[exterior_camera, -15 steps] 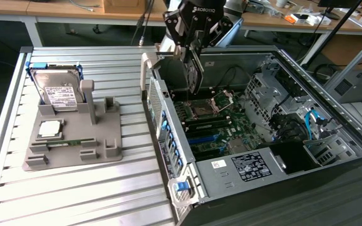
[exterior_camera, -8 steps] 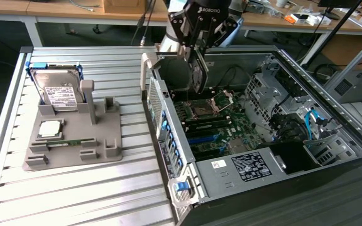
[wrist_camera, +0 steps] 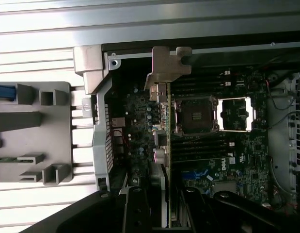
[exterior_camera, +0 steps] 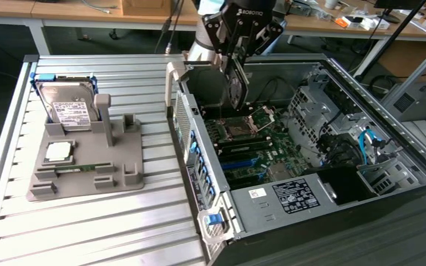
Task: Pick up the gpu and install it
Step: 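Pick up the gpu and move the gpu toward the slot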
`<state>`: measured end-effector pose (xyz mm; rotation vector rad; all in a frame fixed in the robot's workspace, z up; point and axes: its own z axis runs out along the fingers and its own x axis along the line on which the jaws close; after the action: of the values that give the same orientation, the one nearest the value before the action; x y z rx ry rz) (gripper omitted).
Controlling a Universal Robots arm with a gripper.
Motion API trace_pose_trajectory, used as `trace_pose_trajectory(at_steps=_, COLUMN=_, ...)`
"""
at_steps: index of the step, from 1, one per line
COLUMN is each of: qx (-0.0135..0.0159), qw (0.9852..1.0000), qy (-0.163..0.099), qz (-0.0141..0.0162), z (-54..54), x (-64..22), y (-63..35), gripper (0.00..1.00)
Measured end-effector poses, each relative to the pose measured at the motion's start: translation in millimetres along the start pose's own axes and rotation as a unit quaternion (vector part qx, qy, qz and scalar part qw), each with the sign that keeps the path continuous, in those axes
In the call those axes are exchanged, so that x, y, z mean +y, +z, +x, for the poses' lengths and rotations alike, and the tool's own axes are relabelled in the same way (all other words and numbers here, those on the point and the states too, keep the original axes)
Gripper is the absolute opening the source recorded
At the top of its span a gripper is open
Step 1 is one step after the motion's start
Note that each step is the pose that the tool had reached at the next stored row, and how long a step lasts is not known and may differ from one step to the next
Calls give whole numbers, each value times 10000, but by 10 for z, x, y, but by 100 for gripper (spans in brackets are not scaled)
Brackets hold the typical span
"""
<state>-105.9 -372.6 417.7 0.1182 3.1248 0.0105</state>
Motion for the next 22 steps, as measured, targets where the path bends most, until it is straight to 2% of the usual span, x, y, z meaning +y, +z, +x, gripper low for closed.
trace_pose_trajectory(at_steps=22, qx=2, qw=10000, qy=0, qz=0, z=-232, x=17, y=10, gripper=30)
